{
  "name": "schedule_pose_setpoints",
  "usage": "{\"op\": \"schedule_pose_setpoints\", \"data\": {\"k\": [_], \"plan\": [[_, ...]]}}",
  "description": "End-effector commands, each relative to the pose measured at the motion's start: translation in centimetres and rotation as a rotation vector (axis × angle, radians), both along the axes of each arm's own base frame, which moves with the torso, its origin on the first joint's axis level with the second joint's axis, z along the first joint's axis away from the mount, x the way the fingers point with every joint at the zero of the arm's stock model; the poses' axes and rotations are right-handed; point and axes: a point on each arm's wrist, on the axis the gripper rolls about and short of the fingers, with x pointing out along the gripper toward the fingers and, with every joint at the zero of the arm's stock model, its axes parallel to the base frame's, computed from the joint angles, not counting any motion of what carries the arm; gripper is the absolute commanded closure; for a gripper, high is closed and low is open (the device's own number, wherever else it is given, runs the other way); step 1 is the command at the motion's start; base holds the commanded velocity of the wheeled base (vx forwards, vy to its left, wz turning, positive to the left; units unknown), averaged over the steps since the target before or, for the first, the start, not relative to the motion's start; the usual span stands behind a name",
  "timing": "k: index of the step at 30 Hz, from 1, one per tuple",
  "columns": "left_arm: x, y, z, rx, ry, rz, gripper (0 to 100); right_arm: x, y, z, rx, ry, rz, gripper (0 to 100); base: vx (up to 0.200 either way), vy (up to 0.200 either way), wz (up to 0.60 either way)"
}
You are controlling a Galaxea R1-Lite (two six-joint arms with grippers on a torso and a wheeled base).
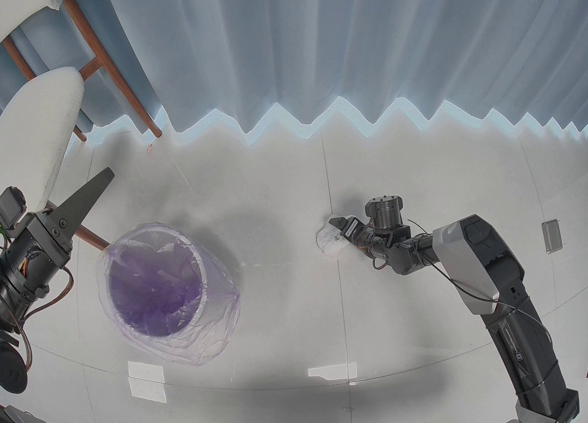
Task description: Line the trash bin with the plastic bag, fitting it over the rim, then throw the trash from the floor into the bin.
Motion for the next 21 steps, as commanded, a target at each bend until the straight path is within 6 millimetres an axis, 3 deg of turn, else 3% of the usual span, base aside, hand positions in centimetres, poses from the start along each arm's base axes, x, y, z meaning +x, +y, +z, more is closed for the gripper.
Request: {"op": "schedule_pose_setpoints", "data": {"k": [1,6,7,11,18,21], "plan": [[0.0,0.0,-0.1,0.000,0.003,-0.001,0,0.0,-0.3,-1.6,-0.015,0.032,-0.008,0,0.000,0.000,0.00],[0.0,0.0,0.0,0.000,0.001,-0.001,0,-0.2,-0.3,-2.6,-0.029,0.068,-0.008,0,0.000,0.000,0.00],[0.0,0.0,0.0,0.000,0.001,-0.001,0,-0.2,-0.4,-2.8,-0.031,0.072,-0.009,100,0.000,0.000,0.00],[0.1,0.0,0.1,0.000,-0.002,0.002,0,-0.3,-0.4,-3.4,-0.034,0.083,-0.010,100,0.000,0.000,0.00],[0.1,0.0,0.0,-0.001,-0.002,0.003,0,-0.2,-0.4,-2.9,-0.015,0.083,-0.022,100,0.000,0.000,0.00],[0.0,0.0,0.0,0.000,-0.006,0.004,0,-0.1,-0.4,-1.4,-0.011,0.056,-0.039,100,0.000,0.000,0.00]]}}
